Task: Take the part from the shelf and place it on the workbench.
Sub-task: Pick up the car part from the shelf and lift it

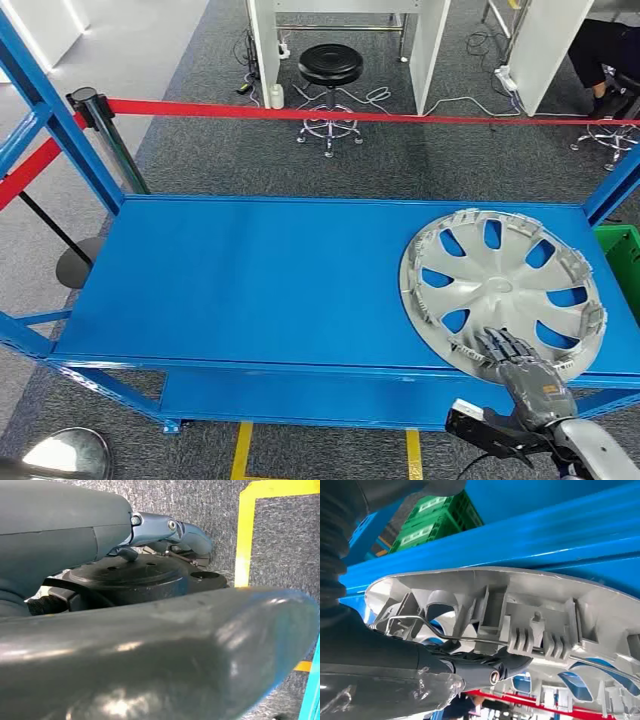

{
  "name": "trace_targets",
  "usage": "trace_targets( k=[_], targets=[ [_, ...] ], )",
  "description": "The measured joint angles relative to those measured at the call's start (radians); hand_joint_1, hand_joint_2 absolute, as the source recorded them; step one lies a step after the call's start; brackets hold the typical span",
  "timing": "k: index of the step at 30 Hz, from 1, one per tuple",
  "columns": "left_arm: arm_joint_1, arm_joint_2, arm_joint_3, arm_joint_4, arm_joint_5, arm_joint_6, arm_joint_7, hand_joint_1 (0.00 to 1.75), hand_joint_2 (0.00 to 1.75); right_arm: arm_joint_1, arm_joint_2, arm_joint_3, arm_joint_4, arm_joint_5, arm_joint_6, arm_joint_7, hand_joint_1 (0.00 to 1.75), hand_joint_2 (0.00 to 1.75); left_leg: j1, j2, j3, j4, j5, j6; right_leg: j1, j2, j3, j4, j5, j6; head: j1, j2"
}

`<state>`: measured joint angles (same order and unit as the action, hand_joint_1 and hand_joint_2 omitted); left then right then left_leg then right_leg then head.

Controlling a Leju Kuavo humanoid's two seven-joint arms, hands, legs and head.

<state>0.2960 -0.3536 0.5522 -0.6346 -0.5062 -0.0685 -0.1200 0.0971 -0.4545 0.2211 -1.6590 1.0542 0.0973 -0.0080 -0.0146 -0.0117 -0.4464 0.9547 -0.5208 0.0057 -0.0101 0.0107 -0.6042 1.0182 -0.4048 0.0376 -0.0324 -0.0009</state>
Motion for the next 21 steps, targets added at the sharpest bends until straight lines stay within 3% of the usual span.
trace_targets(
  k=[9, 21],
  targets=[
    [-0.003, 0.000, 0.012, 0.001, -0.038, -0.014, -0.002, 0.00, 0.00, -0.037, 0.050, 0.015, 0.014, 0.049, -0.053, 0.024, 0.00, 1.75, 0.000, 0.000, 0.000, 0.000, 0.001, -0.001, 0.000, 0.000, 0.000, 0.000, 0.000, 0.000, 0.000, 0.000],
    [-0.007, -0.001, 0.027, 0.001, -0.069, -0.023, -0.002, 0.00, 0.00, -0.109, 0.104, 0.072, 0.074, 0.098, -0.028, 0.058, 0.00, 1.75, 0.000, 0.000, 0.000, 0.000, 0.001, -0.001, 0.000, 0.000, 0.000, 0.000, 0.000, 0.000, 0.000, 0.000]
  ],
)
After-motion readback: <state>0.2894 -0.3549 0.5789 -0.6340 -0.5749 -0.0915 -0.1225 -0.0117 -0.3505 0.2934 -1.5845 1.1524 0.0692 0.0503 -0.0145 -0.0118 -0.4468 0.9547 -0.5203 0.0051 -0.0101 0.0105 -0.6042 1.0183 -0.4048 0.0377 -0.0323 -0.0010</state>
